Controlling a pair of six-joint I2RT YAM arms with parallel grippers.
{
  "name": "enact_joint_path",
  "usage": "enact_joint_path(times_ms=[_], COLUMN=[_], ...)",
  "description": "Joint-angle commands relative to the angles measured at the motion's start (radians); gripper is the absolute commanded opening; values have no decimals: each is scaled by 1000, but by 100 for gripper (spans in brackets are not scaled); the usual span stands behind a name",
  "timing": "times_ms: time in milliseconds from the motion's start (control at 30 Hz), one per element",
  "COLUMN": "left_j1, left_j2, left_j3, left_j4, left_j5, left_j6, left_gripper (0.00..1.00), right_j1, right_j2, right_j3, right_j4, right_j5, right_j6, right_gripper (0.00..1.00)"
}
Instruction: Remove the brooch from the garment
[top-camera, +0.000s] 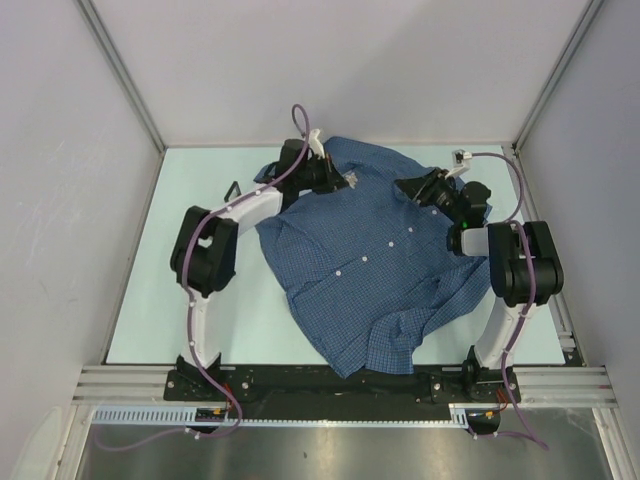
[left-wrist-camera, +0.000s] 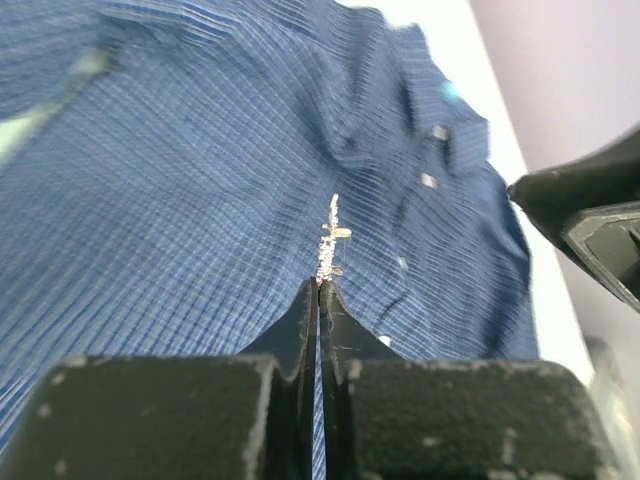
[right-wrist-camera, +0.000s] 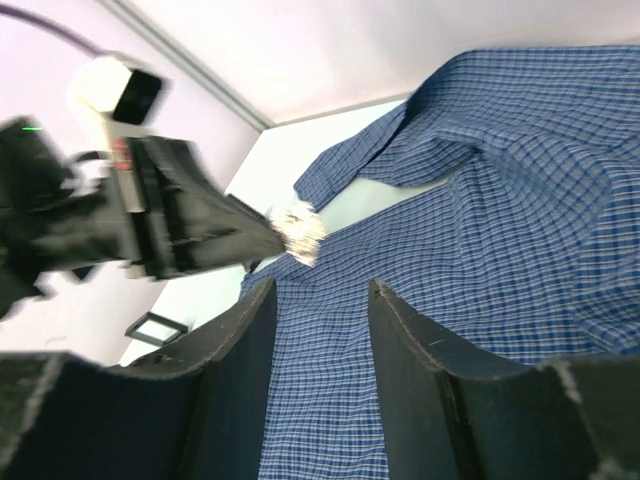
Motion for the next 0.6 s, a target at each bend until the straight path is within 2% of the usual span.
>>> enact_joint_path(times_ms=[0, 67, 133, 167, 233, 433, 567], left_j1=[-29, -37, -43, -48, -65, -72, -74], left_j2=[-226, -285, -363, -386, -463, -605, -682], left_j3=[29, -25, -45, -51, -62, -141, -287], left_j4=[-288, -370, -434, -513, -592, -869, -1003], left_j5=[-309, -415, -458, -499, -631, -803, -946], left_j6=[128, 129, 154, 168, 201, 234, 234], left_gripper=[0, 0, 0, 0, 0, 0, 0], right_j1=[-21, -20, -15, -14, 2, 49, 65], right_j2=[-18, -32, -44, -44, -44, -67, -84], right_j3=[2, 5, 7, 7, 10, 17, 17], right_j4=[-1, -30, -53, -55, -50, -101, -118], right_j5=[29, 41, 52, 56, 56, 39, 42], right_j6=[-11, -45, -59, -63, -74, -106, -125], right_gripper=[45, 44, 44, 43, 43, 42, 42])
